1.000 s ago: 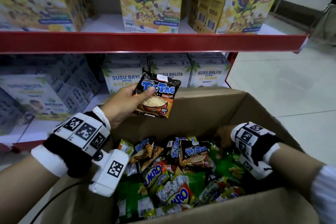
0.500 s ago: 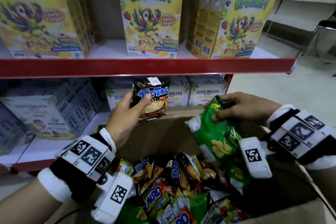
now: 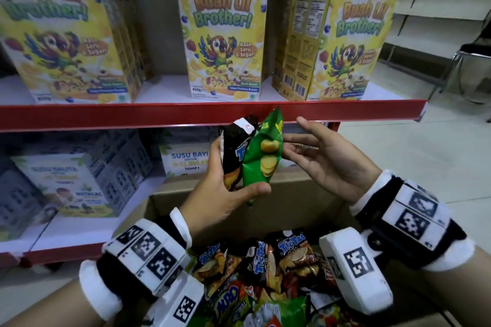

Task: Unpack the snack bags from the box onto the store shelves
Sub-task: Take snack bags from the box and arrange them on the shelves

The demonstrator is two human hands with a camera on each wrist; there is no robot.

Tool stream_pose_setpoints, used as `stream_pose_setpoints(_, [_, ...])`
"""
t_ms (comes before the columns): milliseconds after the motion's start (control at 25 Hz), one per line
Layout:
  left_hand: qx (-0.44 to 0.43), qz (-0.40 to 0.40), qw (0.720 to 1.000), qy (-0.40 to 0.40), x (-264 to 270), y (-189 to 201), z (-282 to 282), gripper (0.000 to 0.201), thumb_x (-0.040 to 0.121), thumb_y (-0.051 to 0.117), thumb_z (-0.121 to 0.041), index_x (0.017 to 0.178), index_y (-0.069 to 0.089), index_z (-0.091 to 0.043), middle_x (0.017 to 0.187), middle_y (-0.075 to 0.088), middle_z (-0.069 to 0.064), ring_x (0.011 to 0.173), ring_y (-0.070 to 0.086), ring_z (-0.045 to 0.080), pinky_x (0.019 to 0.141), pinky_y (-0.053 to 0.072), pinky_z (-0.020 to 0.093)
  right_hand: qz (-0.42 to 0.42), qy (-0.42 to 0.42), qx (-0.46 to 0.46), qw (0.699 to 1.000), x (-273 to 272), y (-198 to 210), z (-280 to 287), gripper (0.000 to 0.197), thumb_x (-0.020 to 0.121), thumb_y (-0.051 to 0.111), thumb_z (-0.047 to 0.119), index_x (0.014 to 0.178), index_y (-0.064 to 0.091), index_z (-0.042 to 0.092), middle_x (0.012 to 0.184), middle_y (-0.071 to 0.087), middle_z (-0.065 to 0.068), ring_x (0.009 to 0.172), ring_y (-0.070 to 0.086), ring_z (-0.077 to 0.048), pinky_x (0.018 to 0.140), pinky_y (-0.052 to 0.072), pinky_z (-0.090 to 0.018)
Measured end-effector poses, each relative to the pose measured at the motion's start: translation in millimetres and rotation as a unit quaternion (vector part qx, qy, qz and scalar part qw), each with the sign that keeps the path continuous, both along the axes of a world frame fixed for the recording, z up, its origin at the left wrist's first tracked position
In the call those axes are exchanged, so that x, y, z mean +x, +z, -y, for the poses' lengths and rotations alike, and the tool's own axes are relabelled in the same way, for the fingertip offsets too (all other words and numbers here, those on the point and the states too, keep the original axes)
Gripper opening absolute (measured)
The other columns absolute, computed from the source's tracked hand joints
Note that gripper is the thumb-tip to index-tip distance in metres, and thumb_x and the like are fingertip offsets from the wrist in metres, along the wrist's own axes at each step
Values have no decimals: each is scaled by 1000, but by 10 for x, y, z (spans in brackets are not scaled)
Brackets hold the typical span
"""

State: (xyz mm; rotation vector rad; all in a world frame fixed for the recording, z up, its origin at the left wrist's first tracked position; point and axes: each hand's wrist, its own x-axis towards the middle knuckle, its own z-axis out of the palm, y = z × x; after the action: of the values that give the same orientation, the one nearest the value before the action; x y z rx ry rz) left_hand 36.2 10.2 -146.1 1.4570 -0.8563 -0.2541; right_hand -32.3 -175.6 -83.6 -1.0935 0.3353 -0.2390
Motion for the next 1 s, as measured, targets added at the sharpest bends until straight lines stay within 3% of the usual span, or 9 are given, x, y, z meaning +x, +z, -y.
stream_pose_setpoints(120, [-40, -82, 994, 55, 64, 26, 12, 55, 86, 60, -17, 131, 36, -36, 121, 64, -16, 106, 63, -1, 88, 55, 25, 21, -16, -161, 987, 26, -44, -15, 27, 79, 68, 21, 103, 65, 10, 101, 64, -8, 96, 60, -20, 73, 56, -25])
stream_pose_setpoints(200, [-71, -177, 982, 6, 133, 24, -15, 47, 84, 59, -15, 125, 46, -33, 107, 72, -13, 97, 69, 6, 69, 57, 21, 18, -30, -283, 959, 13, -75, 27, 60, 72, 75, 30, 127, 53, 20, 115, 63, -3, 108, 60, -17, 86, 50, -27])
stream_pose_setpoints(280, [-90, -248, 964, -26, 168, 36, -46, 52, 78, 65, -19, 128, 50, -21, 110, 72, -1, 100, 69, 20, 69, 58, 26, 21, 9, -250, 968, 8, -132, 64, 85, 61, 79, 35, 137, 45, 17, 123, 63, -7, 114, 61, -21, 102, 45, -41])
stream_pose_setpoints(320, [-89, -259, 961, -33, 162, 51, -55, 57, 76, 71, -25, 128, 51, -19, 112, 71, 2, 104, 68, 24, 71, 58, 29, 31, 35, -224, 974, 5, -164, 63, 77, 62, 78, 33, 132, 52, 13, 119, 67, -9, 111, 63, -24, 104, 44, -46])
stream_pose_setpoints(480, [-74, -244, 966, -39, 123, 78, -37, 87, 53, 89, -39, 128, 51, -19, 122, 67, 5, 112, 64, 24, 91, 54, 40, 70, 46, -254, 964, 0, -238, -42, 54, 65, 76, 26, 113, 61, 7, 108, 72, -11, 102, 67, -28, 94, 52, -46])
stream_pose_setpoints(600, [-64, -212, 975, -7, 122, 90, -15, 79, 61, 85, -29, 129, 50, -13, 118, 68, 6, 110, 65, 26, 90, 55, 39, 75, 59, -278, 956, 10, -252, -47, 52, 66, 75, 28, 113, 61, 11, 107, 72, -6, 97, 69, -20, 84, 56, -31])
stream_pose_setpoints(720, [-56, -176, 981, 65, 188, 97, -71, 78, 56, 81, -32, 127, 51, -17, 117, 69, 3, 110, 65, 24, 96, 51, 42, -2, 119, -329, 937, -24, -313, 83, 49, 65, 68, 45, 107, 61, 21, 97, 70, 3, 81, 68, -10, 67, 55, -23])
stream_pose_setpoints(841, [-55, -168, 977, 116, 289, 94, -167, 78, 57, 79, -31, 128, 51, -17, 120, 67, 4, 112, 63, 22, 102, 46, 44, -130, 230, -434, 861, -48, -556, 333, 46, 70, 59, 54, 105, 60, 26, 98, 68, 6, 86, 70, -16, 75, 56, -28])
stream_pose_setpoints(1001, [-51, -177, 976, 115, 330, 62, -207, 76, 58, 78, -28, 127, 51, -14, 119, 67, 8, 109, 65, 24, 102, 47, 45, -322, 303, -613, 655, 36, -1190, 647, 41, 86, 61, 49, 118, 63, 24, 117, 65, 2, 108, 61, -17, 94, 45, -29])
